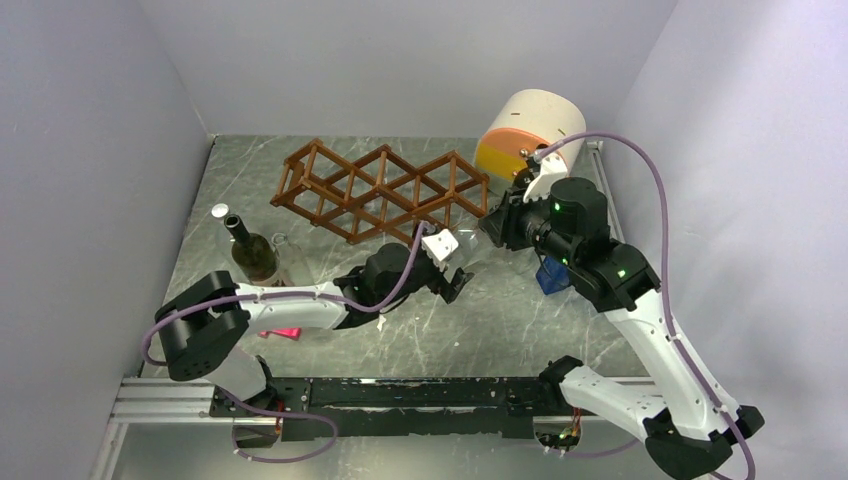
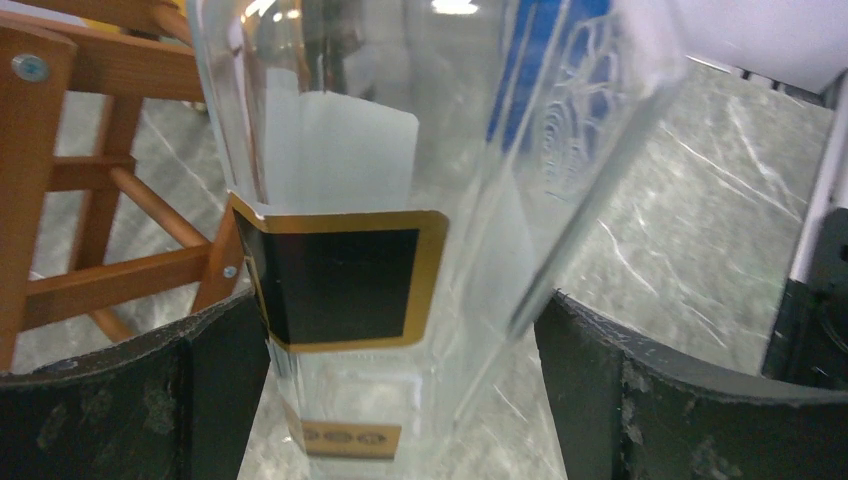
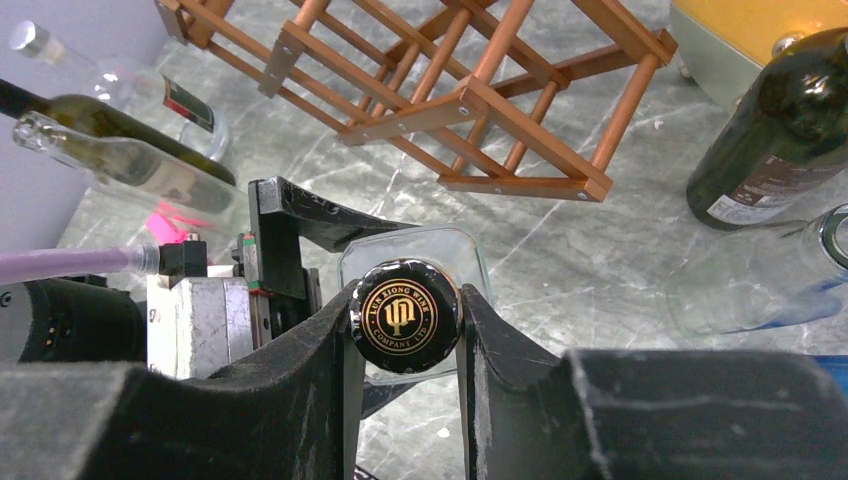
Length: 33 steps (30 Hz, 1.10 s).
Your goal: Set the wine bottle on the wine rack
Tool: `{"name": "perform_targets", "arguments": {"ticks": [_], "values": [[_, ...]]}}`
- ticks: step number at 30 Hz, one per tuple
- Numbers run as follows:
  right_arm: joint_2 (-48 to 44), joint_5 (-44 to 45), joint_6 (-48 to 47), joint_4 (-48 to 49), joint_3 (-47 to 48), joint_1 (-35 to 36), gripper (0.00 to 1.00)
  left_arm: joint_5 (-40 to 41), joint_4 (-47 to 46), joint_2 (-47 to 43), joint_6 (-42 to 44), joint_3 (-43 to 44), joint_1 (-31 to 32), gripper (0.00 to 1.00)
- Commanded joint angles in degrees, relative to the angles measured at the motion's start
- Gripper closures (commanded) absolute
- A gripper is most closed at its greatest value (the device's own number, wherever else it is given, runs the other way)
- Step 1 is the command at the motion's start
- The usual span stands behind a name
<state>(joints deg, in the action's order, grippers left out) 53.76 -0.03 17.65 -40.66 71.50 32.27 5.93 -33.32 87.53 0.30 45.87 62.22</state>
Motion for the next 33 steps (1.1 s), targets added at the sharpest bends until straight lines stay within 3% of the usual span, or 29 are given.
{"name": "perform_targets", "arguments": {"ticks": [1,7,13,22,25,27,28,29,30,32,33], "values": [[-2.75,-0.92,2.87,8.6,3.98,0.32,1.0,2.45,-11.64,0.25,3.56,-1.78,0.28,0.06],[-3.09,-0.94,3.2,6.78,4.94,0.25,1.0,0.96,-20.04,-0.37,5.66,-6.75,0.28,0.24],[-2.96,-2.82,3.52,4.46,6.48,0.24,1.0,-0.67,-21.39,0.73,8.3,-6.14,0.28,0.1],[-4.02,-3.85,5.92,2.59,6.77,0.27,1.0,-2.83,-25.61,1.72,7.67,-6.23,0.27,0.21],[-3.91,-4.64,6.66,0.81,6.84,0.25,1.0,-4.66,-25.35,2.27,7.63,-4.98,0.28,0.32],[-3.69,-4.34,6.69,-0.87,7.33,0.25,1.0,-4.91,-25.81,2.61,8.62,-4.47,0.31,0.53],[-3.72,-3.88,6.77,-1.77,7.64,0.29,0.96,-5.05,-25.94,2.6,9.67,-4.34,0.3,0.69],[-3.74,-3.28,6.93,-2.76,8.13,0.25,0.86,-5.13,-25.55,2.46,11.11,-4.08,0.28,0.85],[-3.8,-2.5,6.88,-3.69,8.53,0.2,0.69,-5.04,-24.92,2.24,13.27,-3.75,0.27,0.92],[-4.42,-1.07,6.41,-5.23,9.09,0.25,0.41,-4.92,-23.99,1.33,17.69,-3.34,0.28,0.93],[-4.53,-0.62,5.87,-5.93,9.46,0.25,0.36,-5.18,-23.69,0.56,20.38,-3.33,0.27,0.93]]}}
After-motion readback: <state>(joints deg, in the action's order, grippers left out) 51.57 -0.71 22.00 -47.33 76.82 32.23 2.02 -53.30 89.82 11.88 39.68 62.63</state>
